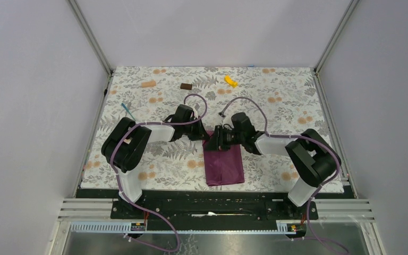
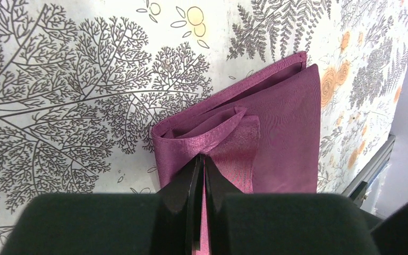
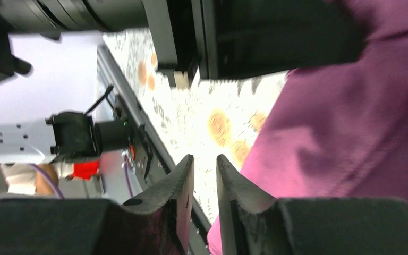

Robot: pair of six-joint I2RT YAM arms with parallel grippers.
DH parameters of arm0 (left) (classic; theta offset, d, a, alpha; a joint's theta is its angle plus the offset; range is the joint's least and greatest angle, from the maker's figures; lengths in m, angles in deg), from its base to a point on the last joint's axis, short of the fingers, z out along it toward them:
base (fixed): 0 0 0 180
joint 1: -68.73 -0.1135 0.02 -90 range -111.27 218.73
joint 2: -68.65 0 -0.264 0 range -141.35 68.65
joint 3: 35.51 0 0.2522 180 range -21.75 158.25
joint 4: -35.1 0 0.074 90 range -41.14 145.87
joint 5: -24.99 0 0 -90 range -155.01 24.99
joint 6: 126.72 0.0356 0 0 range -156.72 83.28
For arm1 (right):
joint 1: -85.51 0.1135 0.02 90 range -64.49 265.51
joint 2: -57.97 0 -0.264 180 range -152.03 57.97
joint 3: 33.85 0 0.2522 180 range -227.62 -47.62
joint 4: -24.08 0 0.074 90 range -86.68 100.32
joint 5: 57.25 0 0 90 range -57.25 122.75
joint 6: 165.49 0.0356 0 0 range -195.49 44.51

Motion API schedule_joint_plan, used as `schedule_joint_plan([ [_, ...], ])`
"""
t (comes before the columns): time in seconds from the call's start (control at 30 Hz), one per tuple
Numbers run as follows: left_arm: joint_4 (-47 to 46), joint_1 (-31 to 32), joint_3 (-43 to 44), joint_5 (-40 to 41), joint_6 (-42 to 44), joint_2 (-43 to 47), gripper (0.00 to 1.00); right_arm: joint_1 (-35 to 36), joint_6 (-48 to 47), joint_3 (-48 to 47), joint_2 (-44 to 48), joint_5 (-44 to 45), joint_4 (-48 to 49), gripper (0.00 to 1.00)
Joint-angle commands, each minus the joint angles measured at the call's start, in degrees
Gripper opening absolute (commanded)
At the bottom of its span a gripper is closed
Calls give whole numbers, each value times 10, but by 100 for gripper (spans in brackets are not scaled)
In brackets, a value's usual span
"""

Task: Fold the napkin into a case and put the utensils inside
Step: Smooth out the 2/3-rectangle-folded napkin at the center of the board.

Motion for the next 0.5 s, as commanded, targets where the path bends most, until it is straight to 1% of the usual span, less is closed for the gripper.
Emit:
schedule_joint_plan([
  [0.0,-25,-2,-28,7,-6,-18,8,39,50,13,-46,-66,87,26],
  [0.07,-21,-2,-30,17,-8,-19,7,43,68,15,-72,-76,134,25],
  [0.2,-19,-2,-25,21,-10,-24,6,48,71,18,-107,-81,151,23],
  [0.47,-20,-2,-24,25,-15,-29,5,65,98,94,-119,-75,223,22],
])
